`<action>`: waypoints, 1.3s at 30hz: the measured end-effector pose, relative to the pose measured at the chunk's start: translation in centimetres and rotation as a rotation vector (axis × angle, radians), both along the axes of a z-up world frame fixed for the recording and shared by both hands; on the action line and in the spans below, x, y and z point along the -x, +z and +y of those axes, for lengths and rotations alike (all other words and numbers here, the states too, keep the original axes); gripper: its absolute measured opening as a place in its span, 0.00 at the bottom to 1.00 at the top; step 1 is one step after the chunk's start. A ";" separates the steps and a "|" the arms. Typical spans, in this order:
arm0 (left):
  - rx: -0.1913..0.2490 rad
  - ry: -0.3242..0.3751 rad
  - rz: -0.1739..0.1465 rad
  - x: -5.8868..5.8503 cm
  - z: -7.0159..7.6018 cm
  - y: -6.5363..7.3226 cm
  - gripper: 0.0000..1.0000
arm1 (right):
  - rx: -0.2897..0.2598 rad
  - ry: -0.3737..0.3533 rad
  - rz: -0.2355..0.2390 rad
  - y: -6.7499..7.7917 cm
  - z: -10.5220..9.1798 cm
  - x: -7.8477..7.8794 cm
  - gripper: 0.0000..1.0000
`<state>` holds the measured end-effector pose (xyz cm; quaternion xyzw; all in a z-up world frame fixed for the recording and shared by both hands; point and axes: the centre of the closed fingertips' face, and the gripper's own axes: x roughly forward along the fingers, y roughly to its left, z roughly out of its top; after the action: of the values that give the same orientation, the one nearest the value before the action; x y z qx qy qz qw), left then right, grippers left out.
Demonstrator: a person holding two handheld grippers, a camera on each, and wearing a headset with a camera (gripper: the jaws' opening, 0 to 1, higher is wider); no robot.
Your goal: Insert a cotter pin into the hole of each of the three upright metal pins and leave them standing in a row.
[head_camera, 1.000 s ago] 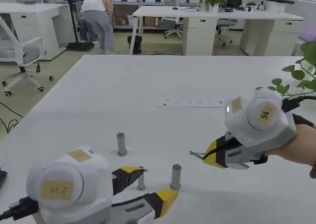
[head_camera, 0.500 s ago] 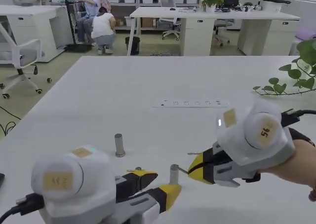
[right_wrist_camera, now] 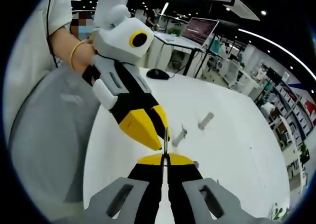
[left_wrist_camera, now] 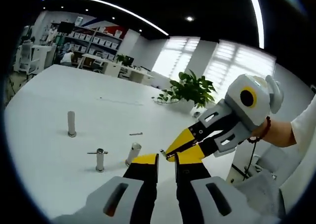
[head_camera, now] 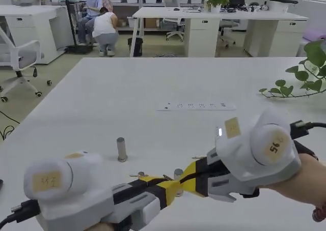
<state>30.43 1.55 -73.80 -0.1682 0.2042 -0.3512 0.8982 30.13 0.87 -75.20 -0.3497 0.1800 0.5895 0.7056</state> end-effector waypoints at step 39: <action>0.098 0.025 0.044 0.1 1.4 0.0 0.00 | -0.354 -0.209 0.412 1.0 -0.4 0.0 0.15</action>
<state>30.37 2.90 -73.76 -0.2220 0.2042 -0.3458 0.8885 30.12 0.49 -74.16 -0.0736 0.2489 0.5946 0.7609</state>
